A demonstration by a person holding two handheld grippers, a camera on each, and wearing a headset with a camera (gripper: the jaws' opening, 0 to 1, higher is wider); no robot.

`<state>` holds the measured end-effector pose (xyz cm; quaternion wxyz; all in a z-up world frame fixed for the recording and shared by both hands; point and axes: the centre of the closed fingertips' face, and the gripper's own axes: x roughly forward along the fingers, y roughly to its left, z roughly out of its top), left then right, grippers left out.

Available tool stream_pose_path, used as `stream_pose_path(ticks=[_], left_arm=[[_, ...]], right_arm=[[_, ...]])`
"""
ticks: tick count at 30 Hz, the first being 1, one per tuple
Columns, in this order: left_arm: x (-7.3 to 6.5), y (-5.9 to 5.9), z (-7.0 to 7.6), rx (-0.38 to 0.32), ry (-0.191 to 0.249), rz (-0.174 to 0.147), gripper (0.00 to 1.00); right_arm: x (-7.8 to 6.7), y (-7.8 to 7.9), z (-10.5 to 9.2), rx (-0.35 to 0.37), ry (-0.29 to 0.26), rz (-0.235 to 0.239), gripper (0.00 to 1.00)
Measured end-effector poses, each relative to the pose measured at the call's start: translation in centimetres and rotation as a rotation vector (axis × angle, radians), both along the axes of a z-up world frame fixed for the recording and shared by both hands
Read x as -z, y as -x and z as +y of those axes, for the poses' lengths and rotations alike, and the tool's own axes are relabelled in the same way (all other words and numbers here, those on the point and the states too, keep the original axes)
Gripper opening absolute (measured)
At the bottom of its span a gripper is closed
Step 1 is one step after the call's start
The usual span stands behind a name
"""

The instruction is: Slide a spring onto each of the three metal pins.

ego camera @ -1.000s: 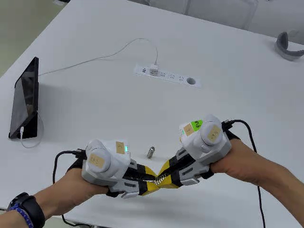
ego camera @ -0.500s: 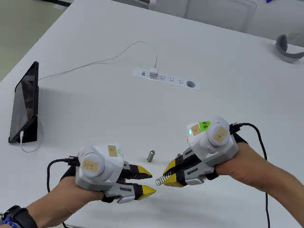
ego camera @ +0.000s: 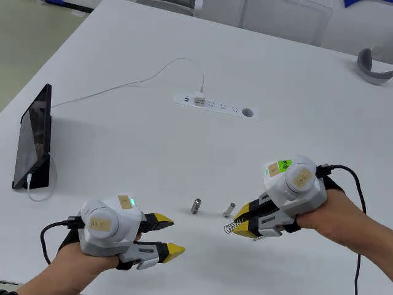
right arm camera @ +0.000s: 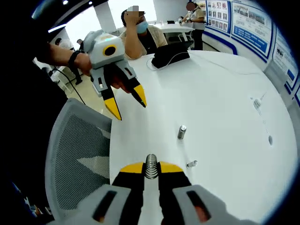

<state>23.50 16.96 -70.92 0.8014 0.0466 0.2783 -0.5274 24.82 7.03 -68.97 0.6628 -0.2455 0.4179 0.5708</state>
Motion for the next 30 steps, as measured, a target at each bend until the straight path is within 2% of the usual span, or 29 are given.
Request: stream_pose_path(ticks=[10, 25, 30], left_arm=[[0.6, -1.2, 1.5, -0.076, -0.031, -0.002, 0.47], [1.1, -2.2, 3.2, -0.149, -0.05, 0.015, 0.61], [1.3, -2.2, 3.4, -0.163, -0.049, 0.033, 0.65]], right_arm=[[0.3, -1.7, -1.5, 0.038, 0.034, -0.015, 0.12], [2.4, -4.6, -2.9, 0.09, 0.093, -0.03, 0.12], [2.9, -5.5, -3.2, 0.089, 0.115, -0.043, 0.12]])
